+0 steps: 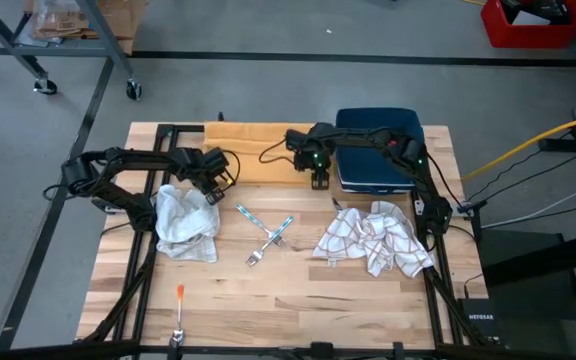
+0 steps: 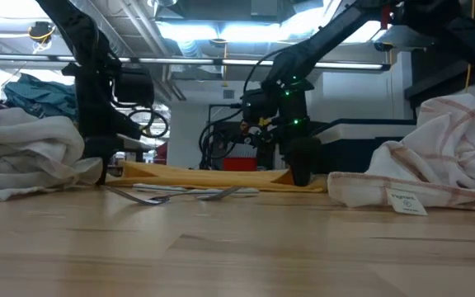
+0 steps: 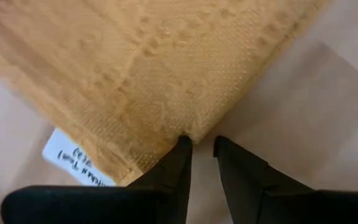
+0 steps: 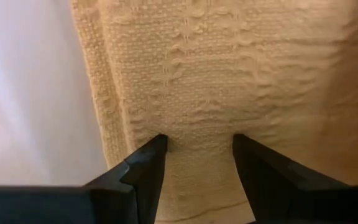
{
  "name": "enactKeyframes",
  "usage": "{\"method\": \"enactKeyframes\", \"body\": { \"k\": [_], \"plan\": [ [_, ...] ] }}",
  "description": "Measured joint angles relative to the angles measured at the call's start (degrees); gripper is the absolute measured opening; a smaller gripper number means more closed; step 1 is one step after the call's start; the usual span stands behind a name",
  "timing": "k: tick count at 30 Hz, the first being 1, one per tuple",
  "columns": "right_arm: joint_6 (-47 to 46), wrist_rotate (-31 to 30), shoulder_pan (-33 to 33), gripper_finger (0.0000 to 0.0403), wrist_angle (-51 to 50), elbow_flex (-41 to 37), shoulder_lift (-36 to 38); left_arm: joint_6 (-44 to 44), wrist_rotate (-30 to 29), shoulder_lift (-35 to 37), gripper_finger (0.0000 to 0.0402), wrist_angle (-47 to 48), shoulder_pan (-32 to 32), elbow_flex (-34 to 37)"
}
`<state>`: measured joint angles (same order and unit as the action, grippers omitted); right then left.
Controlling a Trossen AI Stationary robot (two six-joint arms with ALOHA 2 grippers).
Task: Fold towel
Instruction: Fold the yellow towel
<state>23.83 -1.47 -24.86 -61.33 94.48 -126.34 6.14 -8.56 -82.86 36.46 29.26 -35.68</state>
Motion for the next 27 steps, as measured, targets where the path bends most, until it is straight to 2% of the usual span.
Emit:
{"method": "enactKeyframes", "body": {
  "k": [7,14,18,22,27],
  "plan": [
    [0.4,-1.0,5.1,0.0195,-3.6,-0.1,-0.1,2.5,5.9,2.2,0.0075,4.0,-6.1,-1.8],
    [0.7,-10.3,8.3,0.0195,-3.7,-0.2,-0.2,4.3,5.4,6.2,0.0075,4.4,-9.5,-5.5],
    [0.7,-15.0,8.9,0.0195,-5.0,0.2,-0.3,2.2,4.7,7.9,0.0075,4.3,-10.6,-7.8],
    [0.7,-16.6,8.8,0.0195,-5.6,0.2,-0.1,-1.0,0.3,8.4,0.0075,4.1,-10.7,-9.1],
    [0.7,-16.5,8.8,0.0195,-6.3,0.2,-0.1,-5.4,-10.9,8.4,0.0075,3.3,-10.5,-9.3]
  ]
}}
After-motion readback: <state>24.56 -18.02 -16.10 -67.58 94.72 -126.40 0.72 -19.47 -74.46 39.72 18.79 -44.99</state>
